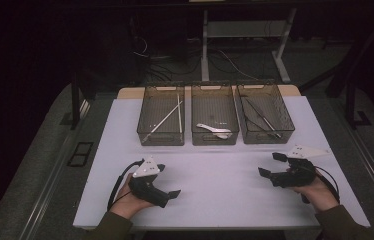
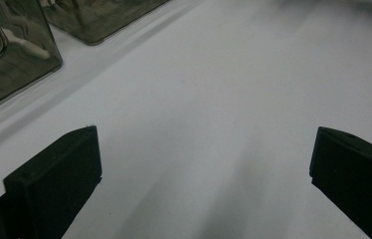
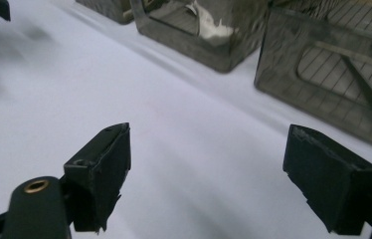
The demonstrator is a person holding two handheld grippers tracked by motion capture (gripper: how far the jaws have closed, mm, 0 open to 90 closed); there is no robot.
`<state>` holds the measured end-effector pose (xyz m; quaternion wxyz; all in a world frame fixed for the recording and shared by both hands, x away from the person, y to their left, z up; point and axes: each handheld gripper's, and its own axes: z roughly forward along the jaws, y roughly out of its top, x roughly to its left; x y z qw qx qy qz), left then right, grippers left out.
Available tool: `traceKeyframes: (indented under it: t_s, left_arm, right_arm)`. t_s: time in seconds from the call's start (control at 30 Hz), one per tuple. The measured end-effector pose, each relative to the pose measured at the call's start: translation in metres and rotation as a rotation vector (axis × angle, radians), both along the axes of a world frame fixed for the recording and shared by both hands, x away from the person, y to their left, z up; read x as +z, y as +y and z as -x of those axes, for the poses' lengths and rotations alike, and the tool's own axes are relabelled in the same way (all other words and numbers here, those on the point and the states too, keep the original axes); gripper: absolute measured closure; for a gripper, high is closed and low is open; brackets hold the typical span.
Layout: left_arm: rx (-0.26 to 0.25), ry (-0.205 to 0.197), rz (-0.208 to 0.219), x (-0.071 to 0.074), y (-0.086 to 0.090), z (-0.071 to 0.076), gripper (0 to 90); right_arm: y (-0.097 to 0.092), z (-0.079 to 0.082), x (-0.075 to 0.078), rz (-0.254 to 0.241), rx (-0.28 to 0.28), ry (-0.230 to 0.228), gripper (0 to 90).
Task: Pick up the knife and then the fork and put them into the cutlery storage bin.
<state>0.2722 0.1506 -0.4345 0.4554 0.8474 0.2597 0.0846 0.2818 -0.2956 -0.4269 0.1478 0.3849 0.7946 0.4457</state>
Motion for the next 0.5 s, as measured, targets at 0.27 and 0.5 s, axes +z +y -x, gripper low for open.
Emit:
traceKeyframes:
  t_s: [0.27, 0.5]
  left_arm:
    - [0.003, 0.005, 0.002, 0.0, 0.0, 0.0, 0.0]
    - [0.003, 0.003, -0.005, 0.0, 0.001, 0.0, 0.0]
  right_arm:
    - [-0.004, 0.014, -0.012, -0.025, -0.002, 0.024, 17.9]
    - [-0.003, 0.016, -0.012, -0.022, 0.006, 0.026, 17.9]
